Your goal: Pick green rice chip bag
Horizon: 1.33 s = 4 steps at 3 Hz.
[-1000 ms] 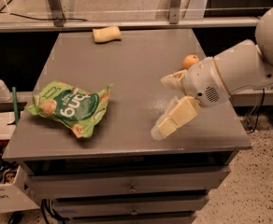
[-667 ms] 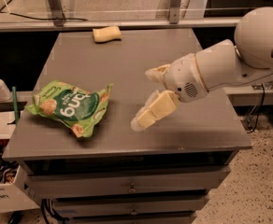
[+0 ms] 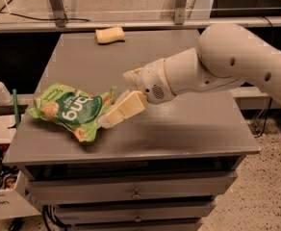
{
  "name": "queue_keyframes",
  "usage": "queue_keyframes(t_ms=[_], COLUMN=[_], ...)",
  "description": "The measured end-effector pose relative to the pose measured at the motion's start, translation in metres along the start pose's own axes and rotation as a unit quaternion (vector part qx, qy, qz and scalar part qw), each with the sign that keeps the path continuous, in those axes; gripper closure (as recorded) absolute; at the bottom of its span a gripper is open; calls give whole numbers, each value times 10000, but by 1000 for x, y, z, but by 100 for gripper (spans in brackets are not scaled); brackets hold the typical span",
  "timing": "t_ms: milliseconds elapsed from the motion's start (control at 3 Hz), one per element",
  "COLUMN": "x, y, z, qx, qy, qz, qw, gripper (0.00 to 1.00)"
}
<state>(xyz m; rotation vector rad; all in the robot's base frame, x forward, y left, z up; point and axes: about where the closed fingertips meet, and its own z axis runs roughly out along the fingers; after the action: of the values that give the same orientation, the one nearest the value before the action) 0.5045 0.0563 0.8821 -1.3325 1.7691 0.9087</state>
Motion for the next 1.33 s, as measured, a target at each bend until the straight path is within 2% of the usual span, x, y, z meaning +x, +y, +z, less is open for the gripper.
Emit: queue_keyframes(t_ms=[667,1000,1333], x=[18,21,21], y=[0,1,-1], z=[49,59,60], qx=[-339,-409,-411], qy=[53,47,49], qz=[2,27,86], qw=[9994,9991,9991], gripper=[0,16,41])
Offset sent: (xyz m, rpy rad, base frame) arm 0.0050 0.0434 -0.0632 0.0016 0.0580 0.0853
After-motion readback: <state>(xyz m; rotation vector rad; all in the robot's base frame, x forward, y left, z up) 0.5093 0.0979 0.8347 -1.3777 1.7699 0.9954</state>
